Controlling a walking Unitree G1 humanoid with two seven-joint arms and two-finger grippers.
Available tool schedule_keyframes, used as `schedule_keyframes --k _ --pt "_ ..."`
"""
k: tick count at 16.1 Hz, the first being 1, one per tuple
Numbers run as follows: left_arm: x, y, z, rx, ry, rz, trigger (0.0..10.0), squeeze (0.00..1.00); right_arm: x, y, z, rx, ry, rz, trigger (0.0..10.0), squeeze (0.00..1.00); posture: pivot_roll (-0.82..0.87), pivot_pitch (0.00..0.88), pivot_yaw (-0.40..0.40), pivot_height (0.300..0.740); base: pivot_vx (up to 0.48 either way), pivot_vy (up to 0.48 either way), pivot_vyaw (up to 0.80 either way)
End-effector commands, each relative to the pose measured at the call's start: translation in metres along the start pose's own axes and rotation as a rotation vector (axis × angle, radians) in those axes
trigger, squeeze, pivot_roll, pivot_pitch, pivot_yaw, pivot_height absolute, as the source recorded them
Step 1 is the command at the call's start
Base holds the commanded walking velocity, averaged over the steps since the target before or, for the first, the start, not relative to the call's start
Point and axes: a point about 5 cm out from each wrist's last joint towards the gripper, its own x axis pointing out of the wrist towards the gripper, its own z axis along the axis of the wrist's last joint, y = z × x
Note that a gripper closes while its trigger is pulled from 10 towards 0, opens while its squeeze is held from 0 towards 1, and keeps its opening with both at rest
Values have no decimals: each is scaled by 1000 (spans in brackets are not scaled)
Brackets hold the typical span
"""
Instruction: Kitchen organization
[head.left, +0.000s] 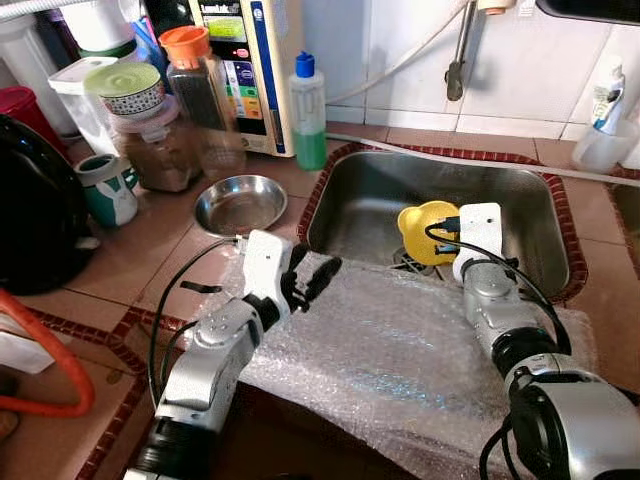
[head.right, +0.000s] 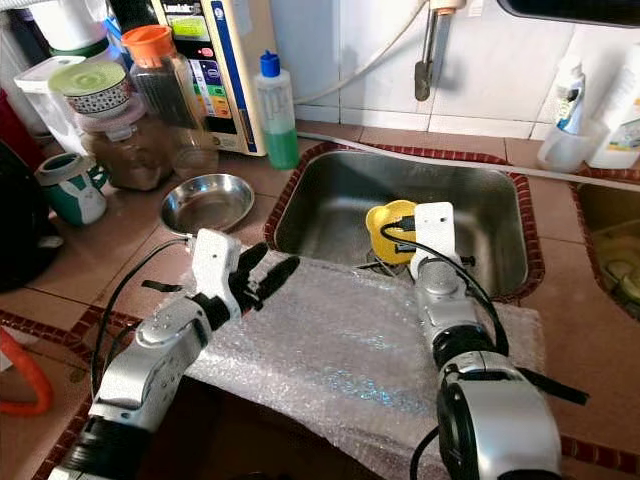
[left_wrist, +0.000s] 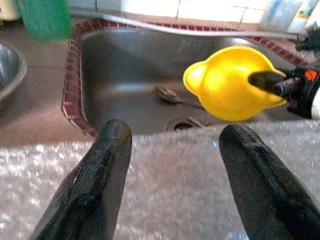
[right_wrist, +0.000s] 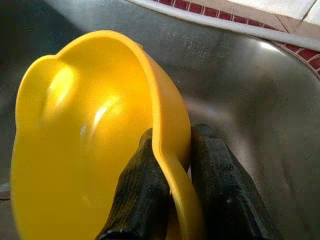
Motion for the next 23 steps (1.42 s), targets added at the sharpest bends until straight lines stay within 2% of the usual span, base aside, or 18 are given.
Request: schedule_keyframes --k 1,2,4,5,8,14,15,17,20,21,22,23 --pt "-3 -1 2 15 1 -9 10000 1000 -2 -1 -14 -17 60 1 0 0 88 27 125 740 0 0 0" --pt "-4 -2 1 13 5 -9 10000 1000 -3 -2 -19 -8 86 2 314 0 88 27 125 740 0 0 0" --pt "-4 -4 1 17 11 -10 10000 1000 -6 -3 -33 4 156 17 10000 0 89 30 132 740 0 0 0" --pt "-3 -5 3 20 8 -13 10000 1000 -8 -4 -41 47 205 22 10000 1000 89 31 134 740 0 0 0" --pt "-2 -2 5 28 11 -8 10000 1000 -9 -5 -44 95 225 26 10000 1000 88 32 139 740 0 0 0" --pt "-2 -2 5 33 13 2 10000 1000 -4 -8 -27 213 137 18 10000 1000 90 35 138 740 0 0 0" --pt "-2 -1 5 35 13 5 10000 1000 -3 -6 -25 221 133 37 10000 1000 90 35 138 740 0 0 0" --pt "-2 0 6 37 11 13 10000 1000 -3 -5 -23 169 122 37 10000 1000 90 35 138 740 0 0 0" --pt "-1 1 6 42 12 27 10000 1000 -3 -5 -23 215 123 42 10000 1000 92 34 136 740 0 0 0" --pt "-1 1 6 42 13 28 10000 1000 -3 2 -20 277 105 115 10000 1000 92 34 136 740 0 0 0" --pt "-1 1 6 45 13 30 10000 1000 -3 3 -18 194 89 119 10000 1000 91 34 136 740 0 0 0" --pt "-1 1 6 45 14 31 10000 1000 -3 6 -15 213 74 157 10000 1000 90 34 136 740 0 0 0"
